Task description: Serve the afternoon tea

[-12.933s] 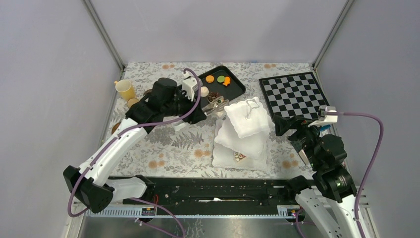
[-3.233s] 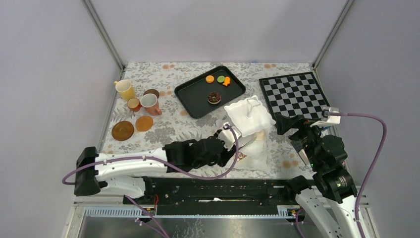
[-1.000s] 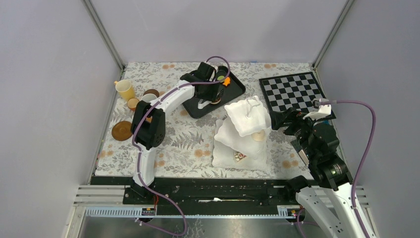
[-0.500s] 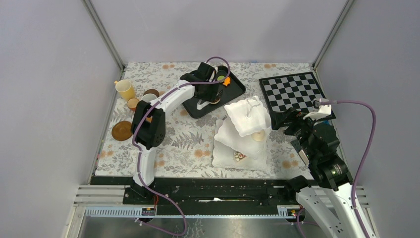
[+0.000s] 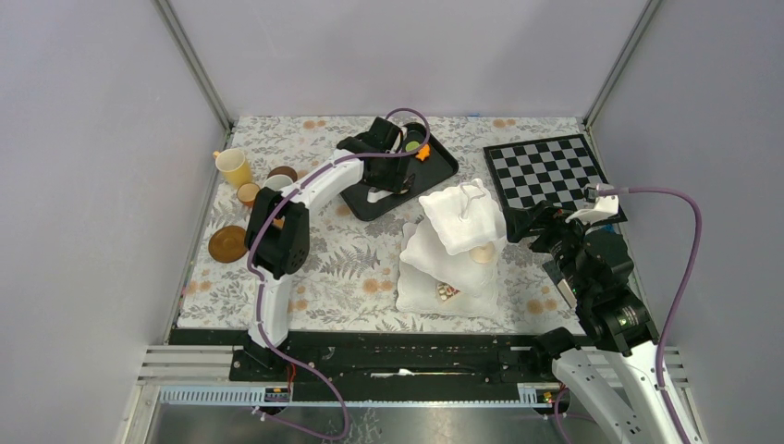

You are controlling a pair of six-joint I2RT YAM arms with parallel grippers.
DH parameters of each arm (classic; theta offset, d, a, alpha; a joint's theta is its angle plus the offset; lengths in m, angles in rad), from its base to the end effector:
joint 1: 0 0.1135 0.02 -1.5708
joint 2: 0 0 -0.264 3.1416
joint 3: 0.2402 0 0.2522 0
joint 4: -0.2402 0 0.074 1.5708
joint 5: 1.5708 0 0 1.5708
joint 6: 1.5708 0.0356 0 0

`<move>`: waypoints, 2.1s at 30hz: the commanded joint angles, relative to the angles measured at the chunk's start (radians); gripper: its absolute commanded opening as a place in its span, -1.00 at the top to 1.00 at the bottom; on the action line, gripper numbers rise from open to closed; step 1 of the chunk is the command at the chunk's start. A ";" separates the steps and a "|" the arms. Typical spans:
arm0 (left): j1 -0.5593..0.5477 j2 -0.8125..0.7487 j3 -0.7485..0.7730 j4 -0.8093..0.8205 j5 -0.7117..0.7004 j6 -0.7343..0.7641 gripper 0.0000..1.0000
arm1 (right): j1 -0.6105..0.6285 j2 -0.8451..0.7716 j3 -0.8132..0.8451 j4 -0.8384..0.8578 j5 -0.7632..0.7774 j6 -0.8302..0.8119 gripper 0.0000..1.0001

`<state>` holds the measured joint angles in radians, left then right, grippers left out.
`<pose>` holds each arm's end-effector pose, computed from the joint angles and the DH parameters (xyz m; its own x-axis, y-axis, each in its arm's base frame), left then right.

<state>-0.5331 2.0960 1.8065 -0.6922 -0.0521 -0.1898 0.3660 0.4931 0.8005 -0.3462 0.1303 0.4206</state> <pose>0.4015 -0.2348 0.2384 -0.7943 0.2499 -0.5538 0.3388 0.9388 -0.0623 0.1062 0.0358 0.3655 -0.1284 0.3843 -0.9142 -0.1985 0.8932 0.4034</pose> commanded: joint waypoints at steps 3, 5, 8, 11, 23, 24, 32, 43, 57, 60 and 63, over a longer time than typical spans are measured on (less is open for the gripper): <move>-0.002 -0.005 0.020 0.014 0.011 0.009 -0.35 | 0.005 -0.010 -0.005 0.039 -0.003 0.009 -0.97; -0.002 -0.007 0.023 0.014 0.006 0.007 -0.31 | 0.005 -0.011 -0.006 0.038 -0.003 0.009 -0.97; -0.002 -0.010 0.027 0.014 0.004 0.007 -0.23 | 0.005 -0.012 -0.004 0.039 -0.003 0.009 -0.97; -0.002 -0.019 0.027 0.014 -0.010 0.007 -0.13 | 0.005 -0.015 -0.004 0.039 0.000 0.010 -0.97; 0.004 -0.188 0.061 -0.054 -0.156 0.043 0.03 | 0.005 -0.015 0.000 0.039 -0.002 0.010 -0.97; 0.005 -0.220 0.053 -0.069 -0.167 0.051 0.03 | 0.005 -0.016 0.001 0.040 -0.001 0.010 -0.97; 0.021 -0.612 -0.154 -0.206 -0.068 0.120 0.01 | 0.005 -0.046 -0.008 0.061 0.014 0.012 -0.97; -0.019 -0.952 -0.366 -0.287 0.257 0.142 0.00 | 0.005 -0.033 -0.032 0.125 0.003 0.005 -0.97; -0.324 -0.916 -0.485 -0.114 0.245 0.021 0.04 | 0.005 -0.078 -0.037 0.108 0.019 0.006 -0.97; -0.333 -0.897 -0.473 -0.119 0.230 0.026 0.04 | 0.005 -0.083 -0.039 0.107 0.020 0.007 -0.97; -0.370 -0.861 -0.459 -0.112 0.232 0.023 0.03 | 0.005 -0.083 -0.041 0.107 0.019 0.012 -0.97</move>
<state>-0.8665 1.2026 1.3022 -0.8818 0.2012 -0.1539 0.3660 0.4168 0.7593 -0.2745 0.1379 0.4271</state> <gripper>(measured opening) 0.539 0.985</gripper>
